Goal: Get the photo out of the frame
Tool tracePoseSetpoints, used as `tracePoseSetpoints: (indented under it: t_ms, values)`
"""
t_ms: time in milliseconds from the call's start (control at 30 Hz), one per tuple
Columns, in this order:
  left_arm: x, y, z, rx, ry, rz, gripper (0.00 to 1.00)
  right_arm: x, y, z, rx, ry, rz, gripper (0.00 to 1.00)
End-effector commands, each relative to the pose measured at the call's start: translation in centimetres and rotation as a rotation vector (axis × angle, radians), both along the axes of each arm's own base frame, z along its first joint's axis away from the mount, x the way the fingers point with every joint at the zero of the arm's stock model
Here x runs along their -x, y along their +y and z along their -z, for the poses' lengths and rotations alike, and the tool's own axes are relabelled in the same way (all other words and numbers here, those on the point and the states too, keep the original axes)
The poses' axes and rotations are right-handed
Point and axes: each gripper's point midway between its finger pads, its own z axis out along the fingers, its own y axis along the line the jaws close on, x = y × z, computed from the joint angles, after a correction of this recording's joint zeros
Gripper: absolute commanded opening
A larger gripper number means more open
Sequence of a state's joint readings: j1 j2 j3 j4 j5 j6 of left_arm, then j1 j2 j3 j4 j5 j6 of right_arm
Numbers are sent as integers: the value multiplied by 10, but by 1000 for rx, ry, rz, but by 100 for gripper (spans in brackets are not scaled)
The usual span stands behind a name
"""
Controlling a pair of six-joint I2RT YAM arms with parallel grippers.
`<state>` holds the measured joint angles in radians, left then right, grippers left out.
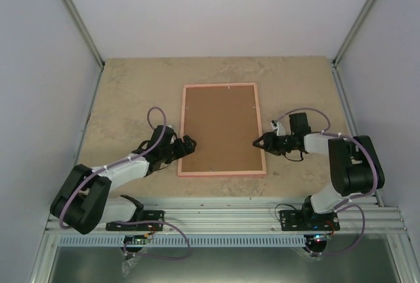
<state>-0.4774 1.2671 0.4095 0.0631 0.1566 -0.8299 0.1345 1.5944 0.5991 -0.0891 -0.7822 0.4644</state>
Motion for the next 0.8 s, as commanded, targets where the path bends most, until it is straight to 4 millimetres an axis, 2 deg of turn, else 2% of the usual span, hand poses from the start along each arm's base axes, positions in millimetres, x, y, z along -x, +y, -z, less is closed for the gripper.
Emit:
tracePoseSetpoints:
  t_ms: [0,233,433,567,667,767]
  values:
    - [-6,-8,-5,26,-21,34,95,0,-1,-9,52,-56,-27,52]
    - [3,-9,-9,57,-27,52,95,6,-23,-14,207,-89,13,60]
    - [0,8,-23,-7,-85,2,98,-8,-43,-44,325,-174,63,69]
    - [-6,23,-48,-69,-167,-44,100,-25,-80,-63,432,-222,183,73]
    - [-11,33,-71,-78,-254,-94,100,-34,-112,-70,488,-226,326,77]
    - [-13,40,-81,-66,-330,-137,100,-41,-144,-70,546,-227,476,80]
